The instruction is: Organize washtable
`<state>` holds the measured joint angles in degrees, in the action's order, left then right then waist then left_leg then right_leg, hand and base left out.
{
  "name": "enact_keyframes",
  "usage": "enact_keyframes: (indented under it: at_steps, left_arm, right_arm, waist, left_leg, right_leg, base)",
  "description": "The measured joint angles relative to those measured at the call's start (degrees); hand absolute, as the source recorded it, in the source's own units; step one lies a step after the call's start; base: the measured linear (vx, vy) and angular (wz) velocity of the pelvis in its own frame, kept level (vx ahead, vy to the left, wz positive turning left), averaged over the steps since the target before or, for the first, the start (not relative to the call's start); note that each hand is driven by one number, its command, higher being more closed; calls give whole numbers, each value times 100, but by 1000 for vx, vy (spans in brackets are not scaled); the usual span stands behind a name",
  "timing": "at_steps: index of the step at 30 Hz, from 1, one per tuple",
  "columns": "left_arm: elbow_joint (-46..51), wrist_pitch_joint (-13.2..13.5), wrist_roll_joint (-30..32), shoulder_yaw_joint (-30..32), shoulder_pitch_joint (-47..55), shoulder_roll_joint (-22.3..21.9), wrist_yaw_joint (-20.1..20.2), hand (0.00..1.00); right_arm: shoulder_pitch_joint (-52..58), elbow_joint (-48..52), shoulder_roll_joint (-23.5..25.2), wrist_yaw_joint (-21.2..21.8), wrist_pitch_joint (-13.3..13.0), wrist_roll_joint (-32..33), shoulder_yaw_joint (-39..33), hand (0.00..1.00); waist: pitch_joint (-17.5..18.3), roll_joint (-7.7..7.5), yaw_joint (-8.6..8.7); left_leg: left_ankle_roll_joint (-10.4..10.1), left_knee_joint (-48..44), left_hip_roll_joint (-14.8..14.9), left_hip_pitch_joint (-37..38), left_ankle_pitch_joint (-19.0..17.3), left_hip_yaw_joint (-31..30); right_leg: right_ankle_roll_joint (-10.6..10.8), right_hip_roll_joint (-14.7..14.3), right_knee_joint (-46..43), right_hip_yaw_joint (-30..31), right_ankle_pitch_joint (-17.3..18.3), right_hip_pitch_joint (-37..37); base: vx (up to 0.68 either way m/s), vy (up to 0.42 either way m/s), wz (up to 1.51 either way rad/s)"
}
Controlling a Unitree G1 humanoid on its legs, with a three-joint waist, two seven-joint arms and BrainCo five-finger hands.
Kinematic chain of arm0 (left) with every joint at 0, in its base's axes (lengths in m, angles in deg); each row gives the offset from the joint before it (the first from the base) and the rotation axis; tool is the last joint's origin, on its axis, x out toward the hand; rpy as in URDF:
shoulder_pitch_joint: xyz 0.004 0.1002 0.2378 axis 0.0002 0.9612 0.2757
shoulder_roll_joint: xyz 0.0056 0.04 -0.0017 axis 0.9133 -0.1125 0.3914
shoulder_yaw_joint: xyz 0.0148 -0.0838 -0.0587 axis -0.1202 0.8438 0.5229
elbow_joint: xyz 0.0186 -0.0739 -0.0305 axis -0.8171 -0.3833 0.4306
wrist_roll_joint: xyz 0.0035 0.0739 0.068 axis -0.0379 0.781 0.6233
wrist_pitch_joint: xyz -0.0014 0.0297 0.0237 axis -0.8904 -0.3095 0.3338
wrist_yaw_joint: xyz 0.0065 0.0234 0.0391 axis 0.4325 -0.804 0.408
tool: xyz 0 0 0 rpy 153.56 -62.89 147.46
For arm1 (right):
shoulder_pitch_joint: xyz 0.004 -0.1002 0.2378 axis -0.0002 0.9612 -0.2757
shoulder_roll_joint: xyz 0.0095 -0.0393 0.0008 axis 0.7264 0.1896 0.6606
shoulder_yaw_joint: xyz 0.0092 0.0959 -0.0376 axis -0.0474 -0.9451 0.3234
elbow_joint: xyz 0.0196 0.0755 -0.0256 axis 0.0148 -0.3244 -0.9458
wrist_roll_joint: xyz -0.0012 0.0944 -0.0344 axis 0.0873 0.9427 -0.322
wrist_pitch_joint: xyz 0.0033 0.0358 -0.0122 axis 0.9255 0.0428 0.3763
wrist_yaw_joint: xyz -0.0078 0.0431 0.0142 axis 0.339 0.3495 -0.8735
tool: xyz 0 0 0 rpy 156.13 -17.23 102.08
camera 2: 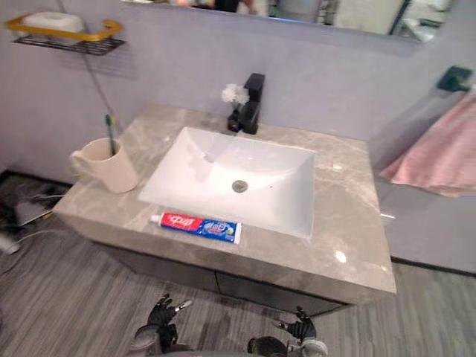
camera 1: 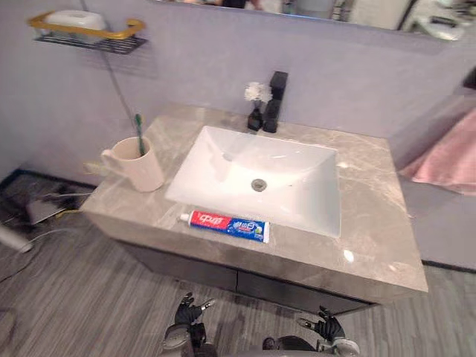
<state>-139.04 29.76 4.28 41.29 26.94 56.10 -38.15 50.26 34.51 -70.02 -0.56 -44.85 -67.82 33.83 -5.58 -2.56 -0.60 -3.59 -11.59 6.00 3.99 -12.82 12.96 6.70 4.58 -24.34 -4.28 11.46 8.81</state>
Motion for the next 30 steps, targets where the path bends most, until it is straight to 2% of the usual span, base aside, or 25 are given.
enact_keyframes:
  at_steps: [1, 2, 3, 4, 7, 10, 14, 18, 22, 24, 25, 27, 28, 30]
  left_arm:
    - [-63, 1, -1, -18, -20, -7, 2, 0]
    - [-132, -3, 2, -49, -48, -18, 4, 0]
    - [-229, -5, 3, -86, -60, -16, 10, 0]
    - [-289, -3, 4, -156, -81, -13, 12, 0]
    - [-308, 2, 18, -173, -62, -9, 20, 0]
    - [-313, 12, 69, -76, -45, -14, 53, 0]
    - [-249, 33, 79, 73, 1, -64, 135, 0]
    - [-14, 19, 74, 320, 16, 22, 131, 0]
    - [44, 17, 69, 449, 64, 45, 131, 0]
    - [-10, 6, 68, 441, 56, 91, 138, 0]
    - [-25, 0, 67, 435, 51, 94, 137, 0]
    - [-37, 3, 67, 383, 49, 116, 131, 0]
    - [-79, 1, 67, 286, 55, 107, 126, 0]
    - [-142, 2, 65, 181, 67, 146, 108, 0]
  right_arm:
    - [16, -7, -23, 1, -9, 2, -5, 0]
    - [38, -41, -48, 3, -25, 3, -45, 0]
    - [-18, -170, -106, 4, -39, -21, -87, 0]
    - [-81, -276, -145, 5, -40, -43, -140, 0]
    - [-252, -442, -165, 5, -87, -66, -242, 0]
    - [-230, -520, -108, 14, -89, -70, -363, 0]
    - [-243, -566, -102, 20, -84, -93, -395, 0]
    - [-258, -561, -48, 16, -80, -92, -373, 0]
    - [-219, -532, -36, 19, -77, -89, -327, 0]
    - [-184, -436, -38, 15, -84, -64, -394, 0]
    - [-178, -452, -56, 15, -76, -67, -400, 0]
    - [-166, -505, -96, 9, -74, -60, -472, 0]
    - [-172, -499, -171, 9, -80, -60, -470, 0]
    - [-184, -533, -225, -7, -77, -39, -421, 0]
  waist:
    - [0, 29, 7]
    - [-3, 88, 15]
    - [56, 179, 19]
    - [89, 185, 31]
    - [-10, 328, 144]
    - [-30, 286, 130]
    - [-15, 273, 120]
    - [-106, 101, -32]
    - [-115, 87, -42]
    - [-128, 90, -15]
    - [-121, 99, -12]
    - [-147, 108, -16]
    - [-161, 229, -20]
    - [-166, 313, -24]
  left_leg:
    - [19, 93, -41, 82, 13, 12]
    - [38, 193, -91, 181, 31, 16]
    - [39, 333, -132, 243, 78, 18]
    - [38, 474, -168, 270, 149, 13]
    - [28, 708, -220, 342, 284, -66]
    - [23, 710, -201, 618, 287, -147]
    - [19, 658, -183, 618, 284, -130]
    - [-275, -747, 2, -87, 87, -27]
    - [-266, -1347, 240, -352, 43, 160]
    - [-31, -1144, 335, -320, -154, 390]
    - [44, -1033, 380, -319, -202, 470]
    - [0, -290, 456, -327, -116, 453]
    - [-222, 97, 492, -307, 495, 398]
    - [-166, 297, 222, -215, 567, 380]
  right_leg:
    - [-25, 79, -22, -225, 6, -19]
    - [-155, 135, 20, -385, -23, -68]
    - [-212, 151, 151, -436, -40, -74]
    - [-289, 154, 336, -511, -88, -159]
    - [-396, 164, 690, -602, -162, -341]
    - [-396, 140, 929, -699, -163, -813]
    - [-360, 68, 1311, -666, -352, -958]
    - [-434, 14, 1595, -474, -540, -959]
    - [-491, -98, 1663, -325, -523, -967]
    - [-589, -110, 1737, -290, -600, -967]
    - [-580, -92, 1755, -290, -616, -968]
    - [-445, 57, 1766, -307, -652, -1011]
    - [-272, 98, 1776, -315, -669, -1064]
    - [-142, 248, 1877, -253, -702, -1124]
  base:
    - [57, 100, -12]
    - [95, 90, -1]
    - [131, 81, 0]
    - [118, 51, 1]
    - [78, 25, 14]
    - [55, 2, 16]
    - [-10, 14, -2]
    - [-62, -27, -22]
    - [-46, -25, -25]
    - [27, 18, -4]
    - [22, 80, 6]
    - [41, 129, 7]
    - [54, 170, 3]
    - [81, 226, 8]
